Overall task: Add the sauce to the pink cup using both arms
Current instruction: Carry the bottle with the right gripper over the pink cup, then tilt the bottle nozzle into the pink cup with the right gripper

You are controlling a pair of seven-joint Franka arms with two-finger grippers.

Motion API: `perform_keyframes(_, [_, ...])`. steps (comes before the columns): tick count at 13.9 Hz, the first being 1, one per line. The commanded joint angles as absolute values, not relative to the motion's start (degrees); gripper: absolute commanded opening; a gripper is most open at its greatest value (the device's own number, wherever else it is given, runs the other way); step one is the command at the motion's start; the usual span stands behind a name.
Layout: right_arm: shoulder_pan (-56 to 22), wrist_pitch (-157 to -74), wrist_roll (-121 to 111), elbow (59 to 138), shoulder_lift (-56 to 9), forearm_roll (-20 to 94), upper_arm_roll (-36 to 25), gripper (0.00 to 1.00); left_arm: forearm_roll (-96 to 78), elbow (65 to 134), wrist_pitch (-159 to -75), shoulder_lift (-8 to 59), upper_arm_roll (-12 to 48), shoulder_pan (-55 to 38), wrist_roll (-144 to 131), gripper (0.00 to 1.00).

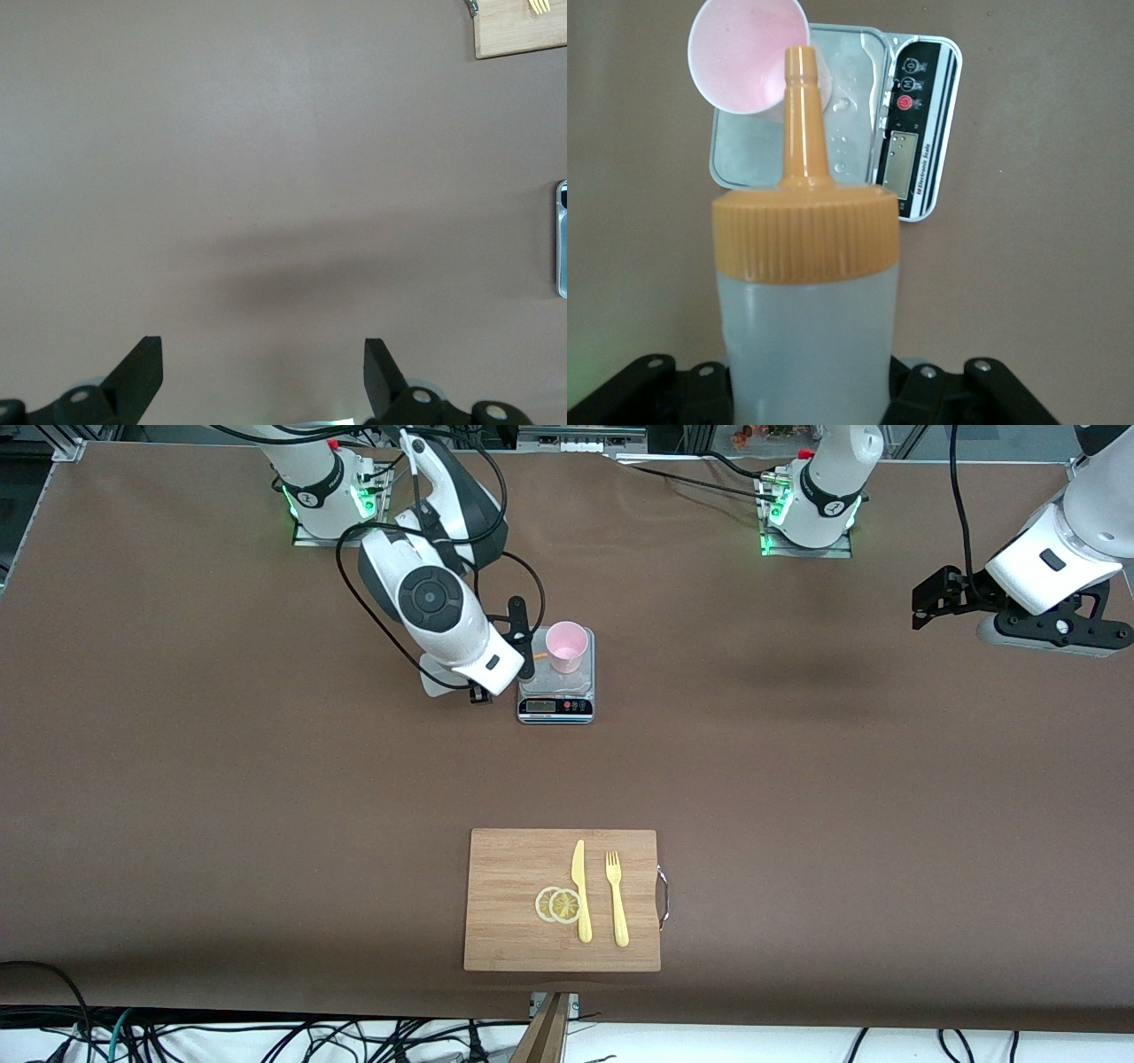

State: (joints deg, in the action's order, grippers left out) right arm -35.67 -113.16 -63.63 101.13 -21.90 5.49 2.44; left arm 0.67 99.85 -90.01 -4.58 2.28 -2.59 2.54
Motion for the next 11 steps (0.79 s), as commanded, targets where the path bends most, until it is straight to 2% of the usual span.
perform_keyframes(1, [-36.9,-111.6,-61.0,100.8,-21.0,2.8,2.2,0.0,-0.8,97.9,-88.9,-3.6,2.3,-2.2,3.8,1.0])
perform_keyframes(11, [-40.8,-109.4,-57.0,100.1,-21.8,-1.7,2.0,0.0,-0.8,97.9,-88.9,-3.6,2.2,-2.2,3.9,1.0])
